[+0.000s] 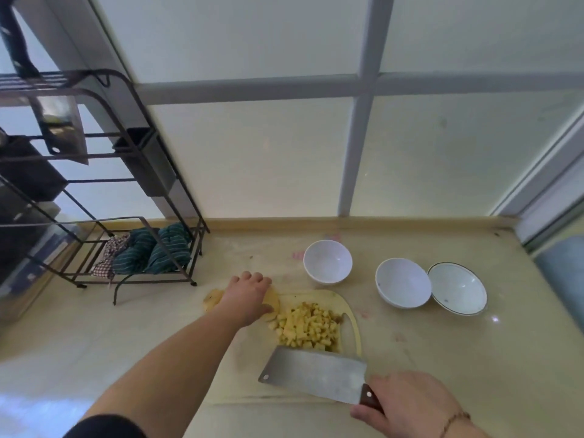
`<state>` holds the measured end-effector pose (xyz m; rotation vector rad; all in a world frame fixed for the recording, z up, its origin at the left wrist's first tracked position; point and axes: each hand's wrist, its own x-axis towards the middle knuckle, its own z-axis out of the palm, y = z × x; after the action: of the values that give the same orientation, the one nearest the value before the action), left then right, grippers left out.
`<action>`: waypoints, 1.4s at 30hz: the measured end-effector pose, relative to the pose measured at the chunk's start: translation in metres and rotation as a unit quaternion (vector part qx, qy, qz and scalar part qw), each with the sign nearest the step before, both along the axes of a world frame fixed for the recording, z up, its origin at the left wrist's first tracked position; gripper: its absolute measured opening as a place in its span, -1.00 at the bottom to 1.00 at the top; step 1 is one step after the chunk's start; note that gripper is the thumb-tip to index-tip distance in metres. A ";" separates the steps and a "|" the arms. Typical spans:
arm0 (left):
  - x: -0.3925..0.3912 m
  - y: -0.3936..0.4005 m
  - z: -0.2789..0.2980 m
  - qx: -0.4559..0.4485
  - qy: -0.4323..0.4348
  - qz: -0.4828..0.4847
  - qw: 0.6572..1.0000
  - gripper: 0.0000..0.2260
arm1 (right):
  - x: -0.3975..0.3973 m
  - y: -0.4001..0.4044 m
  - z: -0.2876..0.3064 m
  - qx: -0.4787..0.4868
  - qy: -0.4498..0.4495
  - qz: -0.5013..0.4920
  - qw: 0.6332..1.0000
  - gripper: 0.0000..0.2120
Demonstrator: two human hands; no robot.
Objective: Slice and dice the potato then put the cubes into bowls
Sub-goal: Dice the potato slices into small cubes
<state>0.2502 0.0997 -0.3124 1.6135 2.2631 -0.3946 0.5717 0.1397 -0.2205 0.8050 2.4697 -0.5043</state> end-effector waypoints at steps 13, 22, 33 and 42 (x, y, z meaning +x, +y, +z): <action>-0.006 0.015 0.013 0.049 -0.110 0.083 0.989 -0.72 | -0.004 0.012 0.002 -0.079 -0.019 -0.086 0.993 -0.46; 0.001 -0.065 0.052 0.368 -0.296 0.354 0.807 -0.96 | 0.011 0.041 -0.015 -0.371 0.024 -0.272 0.887 -0.49; 0.076 -0.168 -0.009 0.298 -0.285 0.506 0.758 -0.88 | -0.024 0.003 -0.060 -0.545 0.013 -0.319 0.776 -0.33; 0.118 -0.135 -0.028 0.365 -0.244 0.540 0.718 -0.85 | -0.023 0.032 -0.066 -0.530 -0.007 -0.305 0.791 -0.46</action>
<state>0.3684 -0.0357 -0.3408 0.2042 2.5036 1.1814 0.5482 0.1715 -0.2867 1.0106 1.3957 -1.8552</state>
